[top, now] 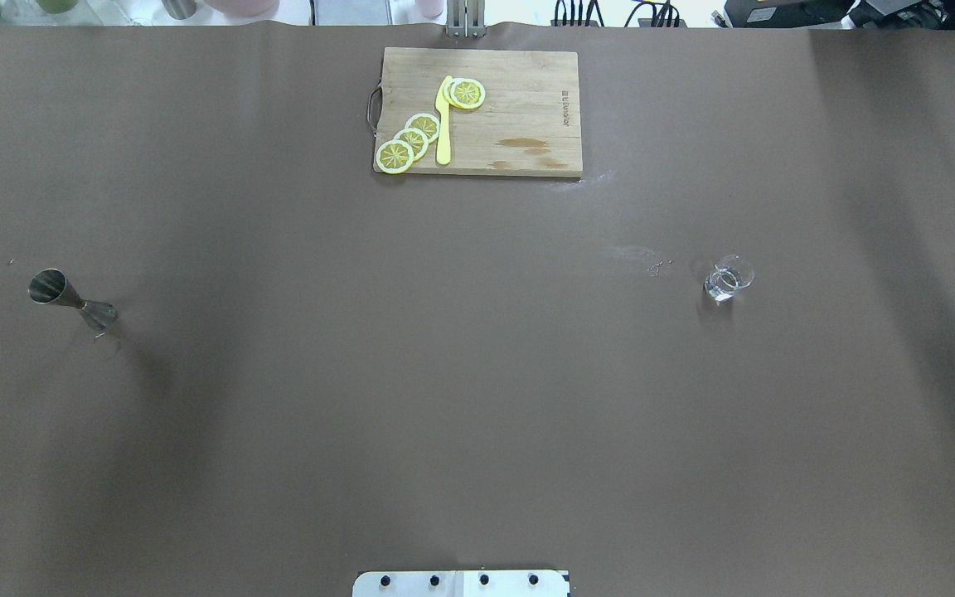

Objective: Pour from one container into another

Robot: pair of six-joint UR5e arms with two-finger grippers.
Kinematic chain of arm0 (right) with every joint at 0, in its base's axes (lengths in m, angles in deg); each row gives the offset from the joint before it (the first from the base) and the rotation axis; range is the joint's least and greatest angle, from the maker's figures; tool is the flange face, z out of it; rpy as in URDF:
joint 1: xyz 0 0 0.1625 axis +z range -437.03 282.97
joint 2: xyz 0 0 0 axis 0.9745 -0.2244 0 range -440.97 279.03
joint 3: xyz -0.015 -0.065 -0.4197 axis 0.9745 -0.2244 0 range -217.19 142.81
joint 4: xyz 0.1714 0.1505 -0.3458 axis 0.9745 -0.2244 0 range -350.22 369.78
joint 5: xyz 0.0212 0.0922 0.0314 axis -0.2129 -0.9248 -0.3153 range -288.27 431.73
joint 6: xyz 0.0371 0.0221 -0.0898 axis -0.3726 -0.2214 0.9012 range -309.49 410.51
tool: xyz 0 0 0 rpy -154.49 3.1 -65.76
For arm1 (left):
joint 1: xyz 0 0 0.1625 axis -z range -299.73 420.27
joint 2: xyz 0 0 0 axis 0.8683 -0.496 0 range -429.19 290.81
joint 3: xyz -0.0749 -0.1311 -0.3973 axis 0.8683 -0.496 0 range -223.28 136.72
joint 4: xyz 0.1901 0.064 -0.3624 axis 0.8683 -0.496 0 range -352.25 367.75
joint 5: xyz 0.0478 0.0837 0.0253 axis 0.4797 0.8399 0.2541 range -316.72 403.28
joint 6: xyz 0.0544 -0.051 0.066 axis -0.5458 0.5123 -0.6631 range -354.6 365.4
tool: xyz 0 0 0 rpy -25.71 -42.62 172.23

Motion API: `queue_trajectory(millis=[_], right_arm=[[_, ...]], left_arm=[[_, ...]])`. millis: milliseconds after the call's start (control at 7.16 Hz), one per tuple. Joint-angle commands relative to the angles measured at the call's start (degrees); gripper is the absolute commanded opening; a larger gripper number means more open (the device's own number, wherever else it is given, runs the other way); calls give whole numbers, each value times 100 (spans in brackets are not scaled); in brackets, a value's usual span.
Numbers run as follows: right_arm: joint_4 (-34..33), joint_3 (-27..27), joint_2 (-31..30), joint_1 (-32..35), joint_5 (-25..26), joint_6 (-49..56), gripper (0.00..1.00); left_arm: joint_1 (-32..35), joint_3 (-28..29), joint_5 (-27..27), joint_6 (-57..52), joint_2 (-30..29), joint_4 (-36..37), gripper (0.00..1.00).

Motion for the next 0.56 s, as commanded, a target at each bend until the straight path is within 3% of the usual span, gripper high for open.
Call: queue_trajectory(millis=[0, 419], right_arm=[[30, -39, 66, -42, -37, -7, 100], [3, -82, 5, 107, -11, -78, 100]], left_arm=[[63, -56, 9, 21, 135, -41, 98], [54, -127, -17, 336, 100, -314, 98]])
